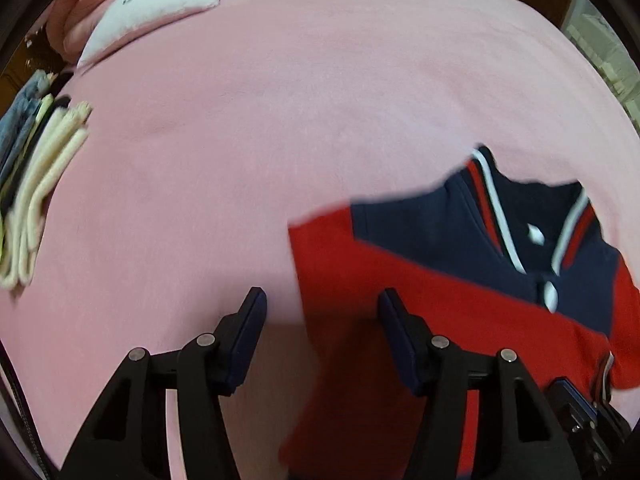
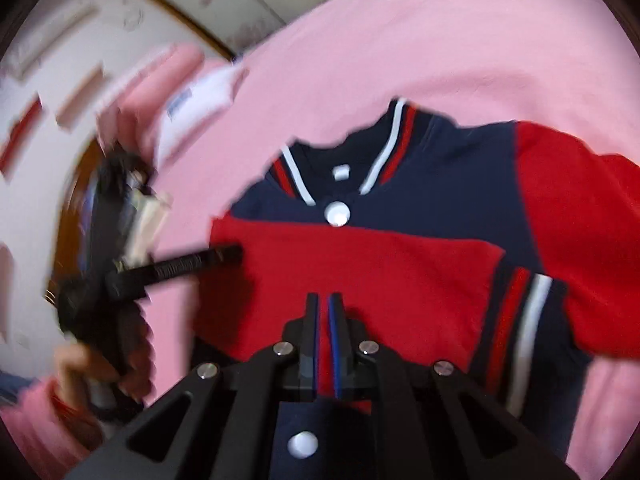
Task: Fold large clothes
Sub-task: 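Lay the red sleeve flat across the jacket body and open the left tool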
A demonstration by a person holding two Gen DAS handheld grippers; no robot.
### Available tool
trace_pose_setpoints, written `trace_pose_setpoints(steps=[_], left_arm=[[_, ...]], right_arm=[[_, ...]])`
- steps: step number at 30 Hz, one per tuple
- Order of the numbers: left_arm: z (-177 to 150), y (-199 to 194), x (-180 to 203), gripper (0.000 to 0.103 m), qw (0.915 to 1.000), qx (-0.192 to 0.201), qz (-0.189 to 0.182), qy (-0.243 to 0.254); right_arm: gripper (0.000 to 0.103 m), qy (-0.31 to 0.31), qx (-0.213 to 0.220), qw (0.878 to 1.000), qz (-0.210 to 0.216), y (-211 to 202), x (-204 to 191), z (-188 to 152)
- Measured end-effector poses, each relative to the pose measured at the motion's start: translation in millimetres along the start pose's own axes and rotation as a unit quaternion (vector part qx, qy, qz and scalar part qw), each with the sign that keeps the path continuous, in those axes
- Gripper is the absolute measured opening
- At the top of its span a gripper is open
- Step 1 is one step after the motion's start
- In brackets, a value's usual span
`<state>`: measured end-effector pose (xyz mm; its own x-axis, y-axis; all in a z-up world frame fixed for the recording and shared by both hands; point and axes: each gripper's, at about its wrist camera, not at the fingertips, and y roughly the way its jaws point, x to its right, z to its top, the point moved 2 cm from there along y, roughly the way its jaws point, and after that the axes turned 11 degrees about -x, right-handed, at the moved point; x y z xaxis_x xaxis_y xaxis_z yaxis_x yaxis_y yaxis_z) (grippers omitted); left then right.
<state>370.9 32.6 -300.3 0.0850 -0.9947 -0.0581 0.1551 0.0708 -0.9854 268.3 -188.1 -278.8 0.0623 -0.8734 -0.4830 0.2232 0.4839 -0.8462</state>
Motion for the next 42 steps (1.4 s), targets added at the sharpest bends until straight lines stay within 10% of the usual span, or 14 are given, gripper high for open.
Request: trace_pose_setpoints(steps=[5, 10, 12, 15, 17, 19, 31, 36, 42], left_arm=[[8.9, -1.0, -3.8, 0.07, 0.9987, 0.038, 0.028, 0.02], [-12.0, -32.3, -1.7, 0.055, 0.9989, 0.039, -0.013, -0.02], [-30.5, -40.0, 12.0, 0.055, 0.9975, 0.027, -0.066, 0.002], [-47.9, -23.1, 31.3, 0.056, 0.9993, -0.008, -0.023, 0.029], [-57.8, -9.7, 28.6, 0.059, 0.9985, -0.012, 0.041, 0.034], [-61.6, -11.8, 15.4, 0.059, 0.9997, -0.001, 0.024, 0.01], [-67.3, -14.2, -27.2, 0.067, 0.9998, -0.012, -0.003, -0.018], [-87.7, -26.6, -33.7, 0.088, 0.9984, -0.055, -0.004, 0.008], [-141.4, -30.9, -40.6, 0.09, 0.9929, -0.111, -0.034, 0.027]], right_arm=[[0.0, 0.094, 0.058, 0.987, -0.116, -18.7, 50.1, -4.7], [0.007, 0.101, 0.082, 0.985, -0.112, -42.6, 44.9, -13.5], [0.006, 0.073, 0.093, 0.992, -0.036, -48.6, 25.1, -13.0], [0.007, 0.062, 0.036, 0.994, 0.084, -24.1, 5.3, -14.8], [0.007, 0.055, -0.005, 0.996, 0.071, -5.4, 1.7, -22.3], [0.0, 0.055, -0.016, 0.998, 0.012, 3.5, 9.2, -32.7], [0.004, 0.182, 0.079, 0.98, -0.005, -65.7, 53.6, -88.4], [0.059, 0.211, 0.104, 0.97, -0.061, -78.6, 34.6, -101.1], [0.072, 0.261, 0.103, 0.956, -0.083, -84.2, 25.9, -141.3]])
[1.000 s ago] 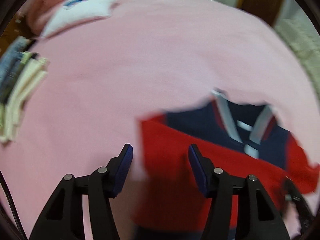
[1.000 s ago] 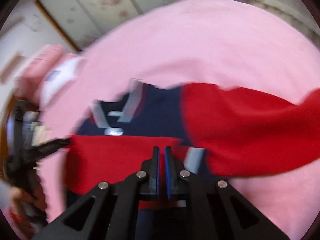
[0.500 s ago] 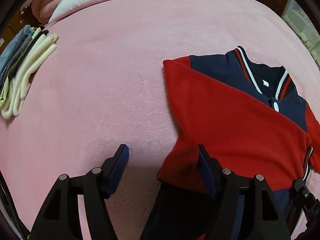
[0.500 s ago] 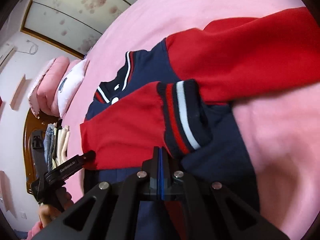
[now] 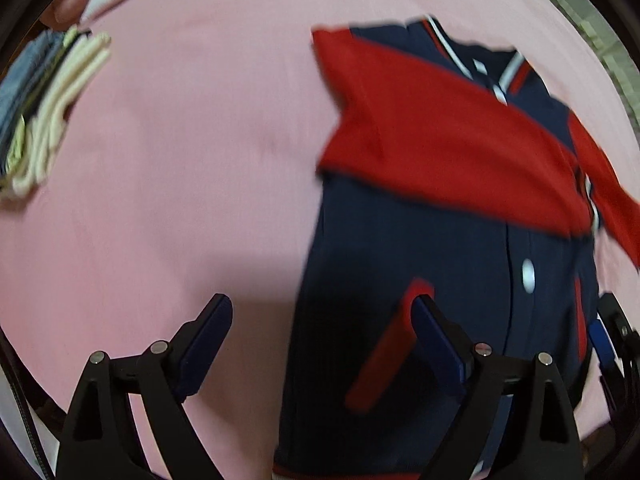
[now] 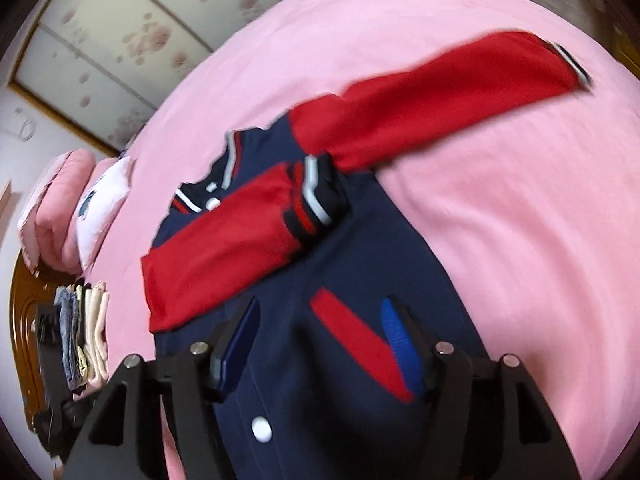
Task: Fold large clothes
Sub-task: 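Lay the red sleeve flat across the jacket body and open the left tool, then grasp the other red sleeve's striped cuff with the right tool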
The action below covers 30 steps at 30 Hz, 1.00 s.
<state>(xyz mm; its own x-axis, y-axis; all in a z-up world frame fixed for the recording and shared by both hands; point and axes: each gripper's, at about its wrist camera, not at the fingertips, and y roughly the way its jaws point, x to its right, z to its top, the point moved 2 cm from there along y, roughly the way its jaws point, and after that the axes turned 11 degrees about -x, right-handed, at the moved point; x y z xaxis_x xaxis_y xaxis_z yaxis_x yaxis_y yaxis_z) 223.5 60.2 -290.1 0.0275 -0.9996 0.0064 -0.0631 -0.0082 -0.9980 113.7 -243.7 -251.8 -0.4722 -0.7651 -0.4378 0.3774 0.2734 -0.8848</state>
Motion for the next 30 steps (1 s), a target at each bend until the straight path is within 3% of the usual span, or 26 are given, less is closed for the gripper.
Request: trace_pose_setpoints(steps=[9, 12, 14, 15, 18, 23, 30], left_arm=[[-54.0, 4.3, 17.3, 0.09, 0.9964, -0.026, -0.031, 0.075], [-63.7, 3.2, 34.8, 0.09, 0.9933, -0.028, -0.03, 0.108], [-65.4, 2.0, 44.0, 0.091, 0.9917, -0.03, -0.034, 0.12], [-66.4, -0.3, 52.6, 0.091, 0.9905, -0.031, -0.04, 0.128], [-71.5, -7.8, 83.9, 0.091, 0.9876, -0.026, -0.062, 0.142], [-75.3, -16.2, 139.8, 0.091, 0.9864, -0.026, -0.073, 0.145], [-65.3, -16.6, 211.4, 0.091, 0.9886, -0.032, -0.077, 0.125]], right_arm=[[0.079, 0.1, 0.035, 0.994, -0.02, -12.9, 40.4, -43.2], [0.079, 0.104, 0.043, 0.994, -0.004, -23.6, 54.2, -45.4], [0.079, 0.105, 0.056, 0.993, -0.017, -32.4, 60.8, -44.3], [0.08, 0.111, 0.068, 0.991, -0.039, -39.1, 68.4, -43.2], [0.08, 0.142, 0.075, 0.986, -0.05, -47.8, 95.1, -37.5], [0.08, 0.209, 0.079, 0.975, -0.017, -58.7, 145.2, -22.5], [0.08, 0.22, 0.088, 0.972, 0.006, -72.8, 191.0, 27.8]])
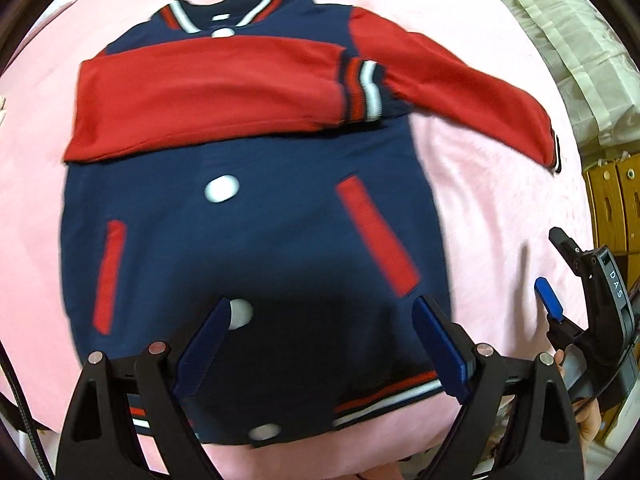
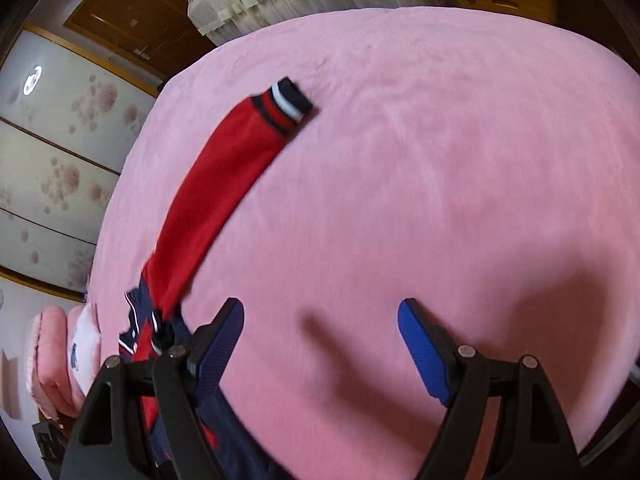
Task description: Fold large clothes
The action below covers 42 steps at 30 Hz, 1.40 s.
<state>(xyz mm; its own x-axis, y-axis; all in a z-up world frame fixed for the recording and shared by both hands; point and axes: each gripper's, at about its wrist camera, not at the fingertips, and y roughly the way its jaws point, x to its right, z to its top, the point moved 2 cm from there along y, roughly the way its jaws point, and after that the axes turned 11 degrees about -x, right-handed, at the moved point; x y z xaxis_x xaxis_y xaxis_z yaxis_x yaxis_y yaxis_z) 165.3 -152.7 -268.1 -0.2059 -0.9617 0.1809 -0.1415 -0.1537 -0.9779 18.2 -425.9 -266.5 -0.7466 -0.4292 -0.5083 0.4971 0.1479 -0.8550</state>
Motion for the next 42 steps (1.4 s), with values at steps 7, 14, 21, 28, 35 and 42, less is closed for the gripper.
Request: trace_pose_setpoints(steps=[7, 14, 21, 28, 35, 42], left_arm=[[35.5, 11.0, 55.1, 0.091, 0.9993, 0.0, -0.009, -0.038], [72.3, 31.0, 96.5, 0.091, 0.9982, -0.008, -0.013, -0.058], [93.3, 35.3, 109.2, 0.091, 0.997, -0.014, -0.029, -0.07], [98.5, 14.2, 77.7, 0.091, 0.9969, 0.007, -0.007, -0.077], [99.8, -12.7, 47.0, 0.091, 0.996, 0.049, 0.023, -0.07], [99.5, -42.7, -17.0, 0.091, 0.9949, 0.084, 0.042, -0.036]], right_arm=[[0.079, -0.078, 0.013, 0.997, 0.013, 12.8, -15.8, 68.9], [0.043, -0.05, -0.009, 0.995, 0.082, 41.4, -18.9, 127.0], [0.008, 0.0, -0.013, 0.992, 0.128, 48.1, -11.4, 140.0], [0.008, -0.015, 0.026, 0.993, 0.113, 26.2, -27.3, 131.8], [0.008, -0.078, 0.067, 0.991, 0.088, -14.1, -71.4, 123.2], [0.008, -0.157, 0.139, 0.972, 0.102, -65.5, -138.4, 77.7]])
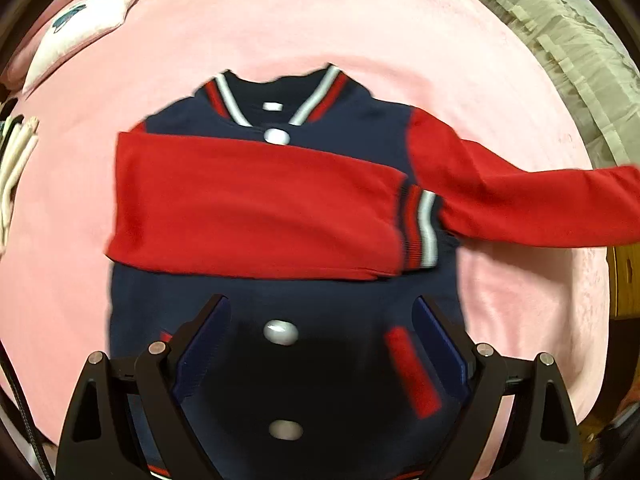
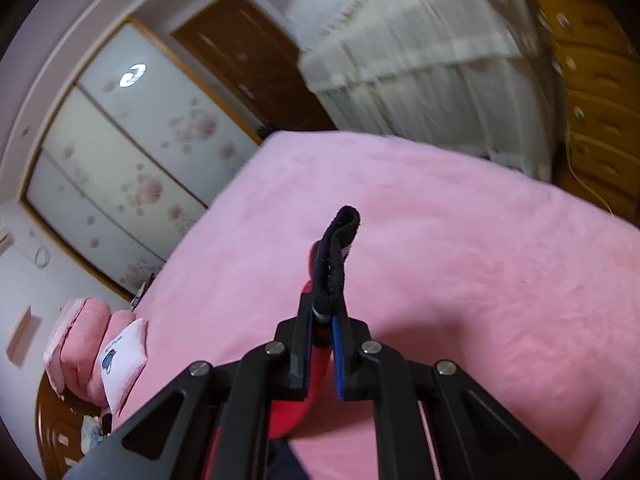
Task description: Fold large clothes
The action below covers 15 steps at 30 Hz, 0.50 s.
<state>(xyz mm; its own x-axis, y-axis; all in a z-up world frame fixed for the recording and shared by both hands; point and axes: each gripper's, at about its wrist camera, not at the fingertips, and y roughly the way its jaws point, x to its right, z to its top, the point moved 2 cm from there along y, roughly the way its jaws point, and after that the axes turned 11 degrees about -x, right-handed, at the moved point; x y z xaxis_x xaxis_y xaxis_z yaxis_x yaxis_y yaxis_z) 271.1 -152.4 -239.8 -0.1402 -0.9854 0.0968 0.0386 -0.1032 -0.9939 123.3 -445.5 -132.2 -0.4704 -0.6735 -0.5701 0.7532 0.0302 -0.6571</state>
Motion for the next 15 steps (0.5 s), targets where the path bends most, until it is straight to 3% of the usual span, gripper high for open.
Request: trace_pose_setpoints(steps=[5, 8, 15], left_arm=[[7.5, -16.5, -65.6, 0.091, 0.9992, 0.016, 0.015, 0.033], [6.7, -19.6, -100.6, 0.091, 0.9991, 0.015, 0.018, 0.035], [14.6, -22.1, -187.8, 0.091, 0.9991, 0.023, 0.037, 0.003]], right_arm=[[0.008, -0.056, 0.024, 0.998, 0.021, -8.3, -78.1, -24.7], [0.008, -0.077, 0.023, 0.995, 0.064, 3.3, -126.5, -51.9], [0.008, -0.12, -0.058, 0.983, 0.125, 83.9, -200.7, -146.2]])
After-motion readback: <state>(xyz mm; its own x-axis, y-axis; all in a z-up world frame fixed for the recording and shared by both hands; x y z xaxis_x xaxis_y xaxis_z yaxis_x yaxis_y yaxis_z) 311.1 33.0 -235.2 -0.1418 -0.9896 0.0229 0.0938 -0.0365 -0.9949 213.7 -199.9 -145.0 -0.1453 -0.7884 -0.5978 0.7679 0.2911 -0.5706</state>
